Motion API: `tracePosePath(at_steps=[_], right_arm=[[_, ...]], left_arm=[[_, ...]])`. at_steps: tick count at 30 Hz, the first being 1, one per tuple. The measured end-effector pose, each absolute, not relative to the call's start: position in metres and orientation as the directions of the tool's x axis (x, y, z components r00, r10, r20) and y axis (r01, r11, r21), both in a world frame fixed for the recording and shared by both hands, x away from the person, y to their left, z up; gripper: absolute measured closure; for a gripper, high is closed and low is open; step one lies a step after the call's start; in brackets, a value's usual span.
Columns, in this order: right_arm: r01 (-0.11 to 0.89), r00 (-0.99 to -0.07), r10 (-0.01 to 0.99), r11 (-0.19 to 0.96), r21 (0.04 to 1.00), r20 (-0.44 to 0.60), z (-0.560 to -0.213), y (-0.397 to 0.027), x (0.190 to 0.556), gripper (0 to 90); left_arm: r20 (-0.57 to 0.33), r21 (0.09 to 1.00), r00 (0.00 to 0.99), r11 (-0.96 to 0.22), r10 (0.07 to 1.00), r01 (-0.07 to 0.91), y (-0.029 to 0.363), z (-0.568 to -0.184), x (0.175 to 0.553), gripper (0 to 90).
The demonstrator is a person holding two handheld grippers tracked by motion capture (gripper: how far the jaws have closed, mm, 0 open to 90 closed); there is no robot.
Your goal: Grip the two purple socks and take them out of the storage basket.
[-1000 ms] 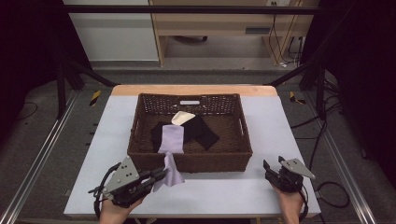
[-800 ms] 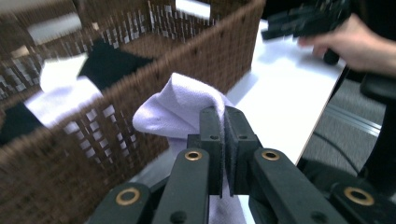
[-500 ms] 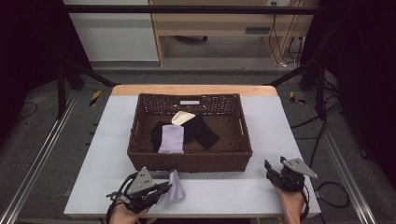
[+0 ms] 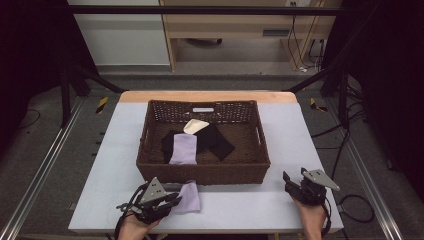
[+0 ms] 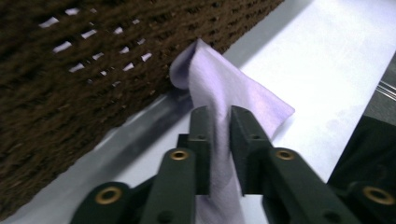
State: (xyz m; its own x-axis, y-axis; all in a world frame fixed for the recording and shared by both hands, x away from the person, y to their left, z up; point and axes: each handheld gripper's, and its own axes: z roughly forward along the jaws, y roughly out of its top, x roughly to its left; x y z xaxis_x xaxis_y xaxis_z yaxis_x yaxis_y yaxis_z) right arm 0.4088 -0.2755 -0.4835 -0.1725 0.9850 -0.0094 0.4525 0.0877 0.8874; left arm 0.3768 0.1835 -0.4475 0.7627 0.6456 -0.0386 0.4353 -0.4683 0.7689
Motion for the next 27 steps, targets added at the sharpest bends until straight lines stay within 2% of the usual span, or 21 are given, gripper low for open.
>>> tracePosePath(at_steps=[4, 9, 21, 27], right_arm=[[0.455, -0.171, 0.985, 0.087, 0.886, -0.009, -0.484, -0.276, 0.409, 34.8], [0.456, -0.175, 0.984, 0.093, 0.885, -0.013, -0.484, -0.275, 0.409, 35.5], [0.462, -0.175, 0.984, 0.102, 0.881, -0.022, -0.484, -0.273, 0.409, 35.3], [0.461, -0.174, 0.984, 0.104, 0.881, -0.025, -0.484, -0.273, 0.410, 35.6]], left_arm=[[-0.025, 0.787, 0.755, -0.453, 0.655, 0.419, 0.184, -0.441, 0.374, 66.3], [-0.012, 0.822, 0.739, -0.414, 0.674, 0.392, 0.187, -0.428, 0.370, 59.2], [0.001, 0.877, 0.702, -0.339, 0.712, 0.342, 0.202, -0.394, 0.376, 55.3], [0.024, 0.897, 0.686, -0.319, 0.727, 0.306, 0.202, -0.369, 0.395, 55.0]])
